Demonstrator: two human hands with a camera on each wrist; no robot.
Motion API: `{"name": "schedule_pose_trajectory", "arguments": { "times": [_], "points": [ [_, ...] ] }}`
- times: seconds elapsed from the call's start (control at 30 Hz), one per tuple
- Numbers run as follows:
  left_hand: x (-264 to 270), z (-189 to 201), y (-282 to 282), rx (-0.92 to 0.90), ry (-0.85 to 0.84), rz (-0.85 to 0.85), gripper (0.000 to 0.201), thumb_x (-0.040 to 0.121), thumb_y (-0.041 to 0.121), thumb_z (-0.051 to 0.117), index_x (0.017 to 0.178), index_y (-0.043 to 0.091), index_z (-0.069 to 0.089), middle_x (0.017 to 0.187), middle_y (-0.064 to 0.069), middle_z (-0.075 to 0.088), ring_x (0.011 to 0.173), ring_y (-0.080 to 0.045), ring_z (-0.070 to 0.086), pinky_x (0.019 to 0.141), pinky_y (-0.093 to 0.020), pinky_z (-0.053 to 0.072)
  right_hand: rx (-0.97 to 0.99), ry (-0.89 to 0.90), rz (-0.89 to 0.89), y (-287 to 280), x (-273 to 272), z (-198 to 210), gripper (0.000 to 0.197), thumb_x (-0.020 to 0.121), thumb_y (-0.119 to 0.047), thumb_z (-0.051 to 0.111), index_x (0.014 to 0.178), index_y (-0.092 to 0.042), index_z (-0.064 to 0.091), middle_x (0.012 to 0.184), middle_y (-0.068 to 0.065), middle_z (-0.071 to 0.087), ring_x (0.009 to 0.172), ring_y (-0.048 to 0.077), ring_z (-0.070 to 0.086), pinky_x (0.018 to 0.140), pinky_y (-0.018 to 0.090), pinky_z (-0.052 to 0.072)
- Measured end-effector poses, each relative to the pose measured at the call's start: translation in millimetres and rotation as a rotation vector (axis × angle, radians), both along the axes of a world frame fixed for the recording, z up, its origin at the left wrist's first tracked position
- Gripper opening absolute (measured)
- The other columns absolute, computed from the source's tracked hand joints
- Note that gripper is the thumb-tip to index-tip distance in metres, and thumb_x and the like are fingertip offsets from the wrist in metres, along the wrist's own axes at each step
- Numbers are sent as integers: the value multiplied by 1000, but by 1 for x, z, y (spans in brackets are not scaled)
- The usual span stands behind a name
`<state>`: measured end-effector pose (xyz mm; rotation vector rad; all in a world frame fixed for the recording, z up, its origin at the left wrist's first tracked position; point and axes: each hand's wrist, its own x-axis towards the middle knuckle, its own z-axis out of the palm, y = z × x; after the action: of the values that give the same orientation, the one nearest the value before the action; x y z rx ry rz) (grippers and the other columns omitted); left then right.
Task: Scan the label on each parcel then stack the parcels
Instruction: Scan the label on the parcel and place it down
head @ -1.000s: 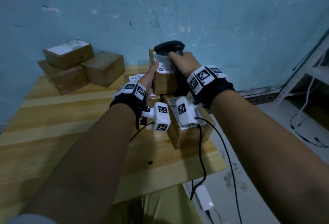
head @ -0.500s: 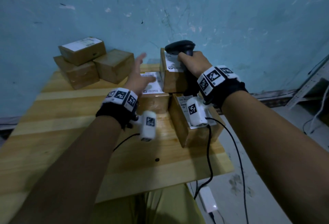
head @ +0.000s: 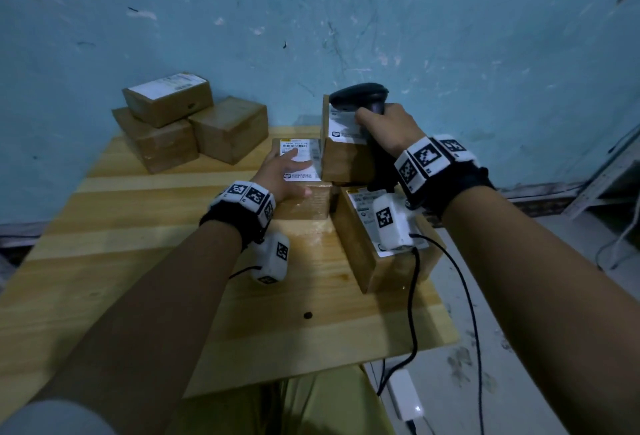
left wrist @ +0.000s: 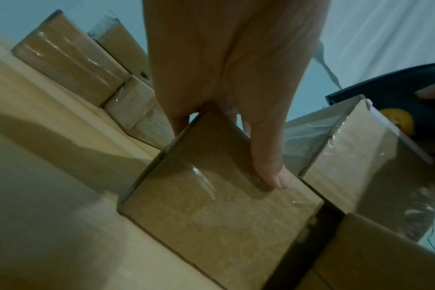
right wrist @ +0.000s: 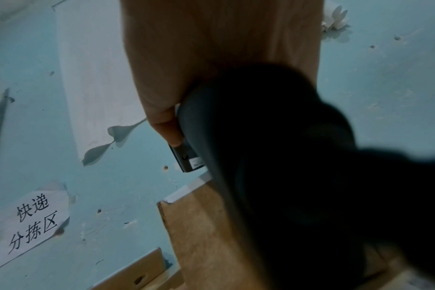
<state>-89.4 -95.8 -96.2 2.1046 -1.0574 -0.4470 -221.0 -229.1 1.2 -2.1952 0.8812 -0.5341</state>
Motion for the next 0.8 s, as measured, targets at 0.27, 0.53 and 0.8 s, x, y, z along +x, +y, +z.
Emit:
{"name": "schedule_pose_trajectory", "arguments": {
  "times": [0.27,0.53,0.8],
  "points": [
    [-10,8,-4,144,-121,-1,78,85,17,66,146,39,23,157,5,18,147,-25,-9,117,-56,-1,102,-33,45,0,0,0,18,84,-28,54,92,-12,56,93,12,58,92,26,56,77,33,41],
    [-20,16,1,257,-175,-53,68,94,19,52,147,39,15,160,-4,5,144,-36,-18,119,-46,-1,-34,13,59,-4,-10,2,15,87,-26,53,86,-11,56,91,12,58,88,23,53,73,27,36],
    [-28,9,-2,187,-187,21,65,93,23,55,146,39,22,160,2,7,147,-27,-10,120,-48,4,122,-62,43,-3,-8,0,17,84,-25,56,90,-9,58,90,14,59,87,25,55,76,32,40]
  ]
}}
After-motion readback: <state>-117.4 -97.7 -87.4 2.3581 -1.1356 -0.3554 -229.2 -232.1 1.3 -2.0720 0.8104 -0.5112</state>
